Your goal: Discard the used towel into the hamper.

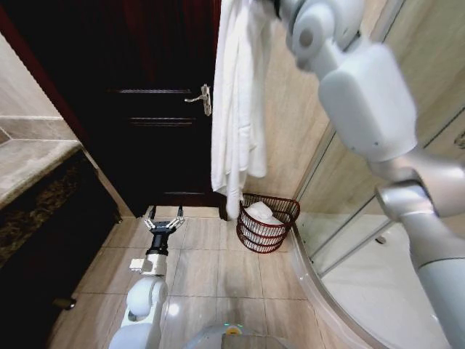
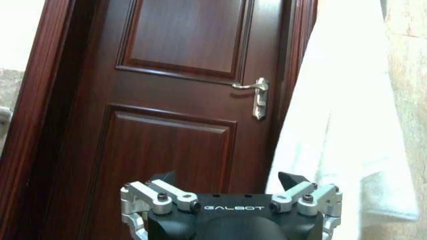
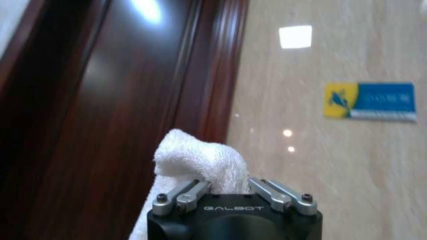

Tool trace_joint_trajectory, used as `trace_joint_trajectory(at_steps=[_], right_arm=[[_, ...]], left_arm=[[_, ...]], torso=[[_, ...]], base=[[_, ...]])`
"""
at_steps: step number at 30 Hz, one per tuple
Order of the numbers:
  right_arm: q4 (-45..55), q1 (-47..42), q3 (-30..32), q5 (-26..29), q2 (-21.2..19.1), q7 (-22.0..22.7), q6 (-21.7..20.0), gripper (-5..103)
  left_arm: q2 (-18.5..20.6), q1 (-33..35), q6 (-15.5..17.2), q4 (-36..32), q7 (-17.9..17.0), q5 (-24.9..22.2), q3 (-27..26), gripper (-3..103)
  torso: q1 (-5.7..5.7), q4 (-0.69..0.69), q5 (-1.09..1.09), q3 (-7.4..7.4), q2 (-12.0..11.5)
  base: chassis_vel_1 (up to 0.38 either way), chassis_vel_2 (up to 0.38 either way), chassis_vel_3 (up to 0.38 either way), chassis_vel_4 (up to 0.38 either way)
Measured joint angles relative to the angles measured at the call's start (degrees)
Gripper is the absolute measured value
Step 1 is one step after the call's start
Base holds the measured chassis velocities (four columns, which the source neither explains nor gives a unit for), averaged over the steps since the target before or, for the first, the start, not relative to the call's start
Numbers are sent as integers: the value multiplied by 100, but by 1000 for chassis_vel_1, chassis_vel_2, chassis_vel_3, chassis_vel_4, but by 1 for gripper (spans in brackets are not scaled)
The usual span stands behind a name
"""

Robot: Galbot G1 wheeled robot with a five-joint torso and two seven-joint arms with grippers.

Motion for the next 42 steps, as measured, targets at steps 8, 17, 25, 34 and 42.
trace_joint_trajectory(at_steps=[8,17,25,34,42], right_arm=[[-387,-267,291,-397,-225,-366,78,9],[-27,-709,507,-461,-561,-472,42,9],[150,-1659,758,-777,-787,-593,137,9],[233,-2653,1137,-1123,-964,-684,268,9],[391,-3356,1259,-1357,-1086,-697,360,9]], left_arm=[[-2,-90,61,64,19,75,71,100],[-4,-99,86,85,24,132,96,100],[-11,-34,67,87,28,172,88,100],[-32,-50,44,119,30,215,121,100],[-89,-15,-49,153,33,232,125,100]], torso=[[0,0,1,0,0],[0,-1,2,0,0],[0,-1,2,0,0],[0,0,1,-1,0],[0,0,-1,-1,0]], base=[[0,0,0,0],[0,0,0,0],[0,0,0,0],[0,0,0,0],[0,0,0,0]])
